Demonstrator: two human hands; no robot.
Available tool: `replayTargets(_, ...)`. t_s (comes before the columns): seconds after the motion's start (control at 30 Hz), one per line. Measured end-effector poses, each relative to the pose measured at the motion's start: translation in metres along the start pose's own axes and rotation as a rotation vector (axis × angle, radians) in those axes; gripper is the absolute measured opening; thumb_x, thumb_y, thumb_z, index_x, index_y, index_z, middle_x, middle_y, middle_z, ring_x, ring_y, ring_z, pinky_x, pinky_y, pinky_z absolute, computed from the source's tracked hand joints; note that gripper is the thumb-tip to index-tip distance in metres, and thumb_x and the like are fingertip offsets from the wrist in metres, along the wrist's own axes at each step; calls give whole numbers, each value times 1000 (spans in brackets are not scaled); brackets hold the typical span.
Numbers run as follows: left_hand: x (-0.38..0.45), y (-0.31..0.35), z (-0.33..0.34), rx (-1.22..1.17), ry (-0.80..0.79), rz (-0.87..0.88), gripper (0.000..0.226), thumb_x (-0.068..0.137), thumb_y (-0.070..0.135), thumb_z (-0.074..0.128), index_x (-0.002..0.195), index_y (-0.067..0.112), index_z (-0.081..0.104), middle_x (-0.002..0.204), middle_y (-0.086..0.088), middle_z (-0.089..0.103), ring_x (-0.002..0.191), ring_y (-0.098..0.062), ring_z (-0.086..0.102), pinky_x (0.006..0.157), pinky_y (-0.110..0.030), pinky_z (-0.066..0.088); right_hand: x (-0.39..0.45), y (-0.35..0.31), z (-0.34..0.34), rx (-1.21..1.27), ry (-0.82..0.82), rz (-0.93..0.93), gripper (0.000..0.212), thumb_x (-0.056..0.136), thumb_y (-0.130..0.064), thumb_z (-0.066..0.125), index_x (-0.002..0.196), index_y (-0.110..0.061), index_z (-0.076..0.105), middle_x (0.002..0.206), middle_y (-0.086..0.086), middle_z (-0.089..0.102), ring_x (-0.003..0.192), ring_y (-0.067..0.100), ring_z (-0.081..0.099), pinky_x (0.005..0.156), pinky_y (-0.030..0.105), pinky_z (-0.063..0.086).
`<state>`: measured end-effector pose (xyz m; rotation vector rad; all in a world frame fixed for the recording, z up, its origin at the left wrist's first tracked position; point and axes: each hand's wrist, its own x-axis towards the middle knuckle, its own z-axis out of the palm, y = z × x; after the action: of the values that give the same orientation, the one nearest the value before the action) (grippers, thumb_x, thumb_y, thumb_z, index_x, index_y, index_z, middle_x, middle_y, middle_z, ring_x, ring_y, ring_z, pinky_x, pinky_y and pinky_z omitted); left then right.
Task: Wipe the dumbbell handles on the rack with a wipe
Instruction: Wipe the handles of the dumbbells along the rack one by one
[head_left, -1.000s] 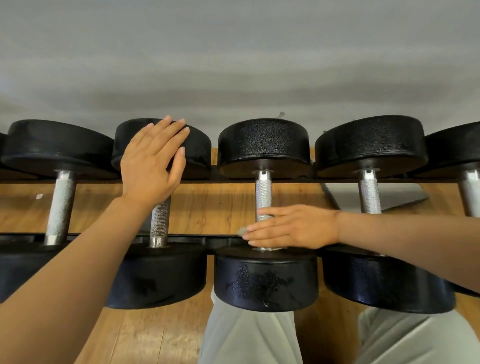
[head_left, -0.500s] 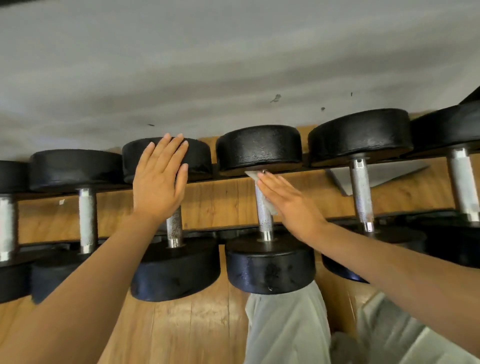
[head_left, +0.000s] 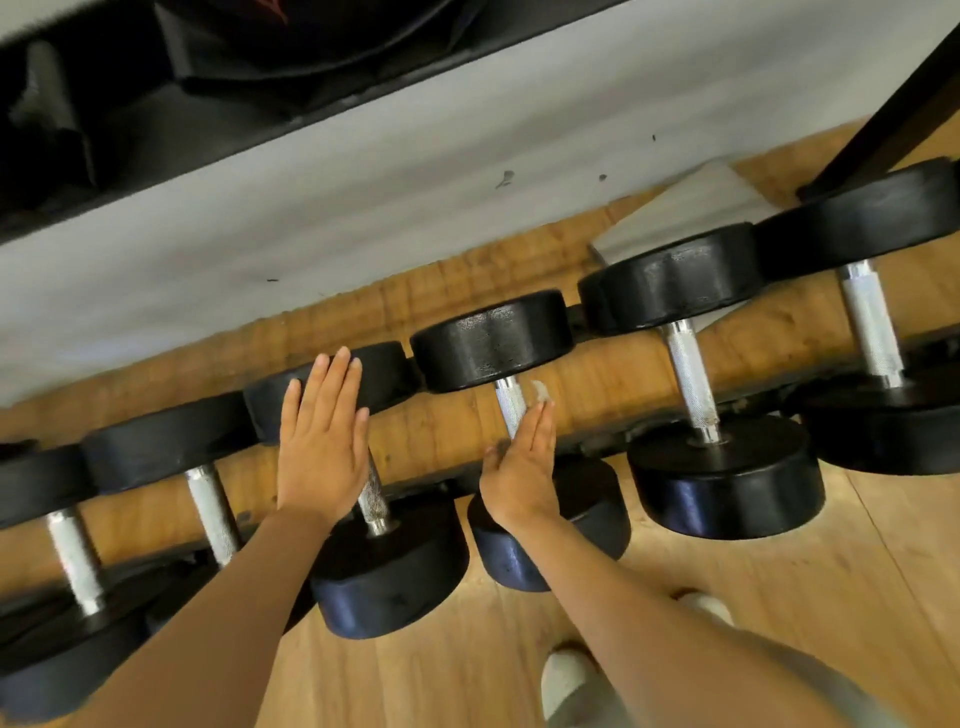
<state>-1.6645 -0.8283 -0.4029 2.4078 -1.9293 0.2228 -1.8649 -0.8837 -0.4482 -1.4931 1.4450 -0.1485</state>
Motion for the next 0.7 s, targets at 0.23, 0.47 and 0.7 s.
replayTargets(0.23,-2,-7,-9,-19,-126,47,56,105,28,24,156,6,19,165,-9,13,153,-19,-1,123,-36,-7,-6,-30,3,149,56,152,88,96,-24,51,153,-5,-13,161,7,-20,149,23,-16,117,29,-8)
replayTargets(0.47,-1,-18,-16,42,-163,168,56,104,27,25,154,2,24,163,-12,18,152,-25,10,124,-40,2,3,-38,21,156,278,69,83,92,-16,55,157,-15,3,164,0,0,150,15,-1,119,34,24)
replayTargets(0.7,8,-49,-24,44,-217,447,57,103,31,22,153,4,21,161,-12,24,152,-22,8,120,-40,7,8,-47,27,448,469,427,56,96,-16,49,149,-10,32,157,8,27,146,24,22,120,39,19)
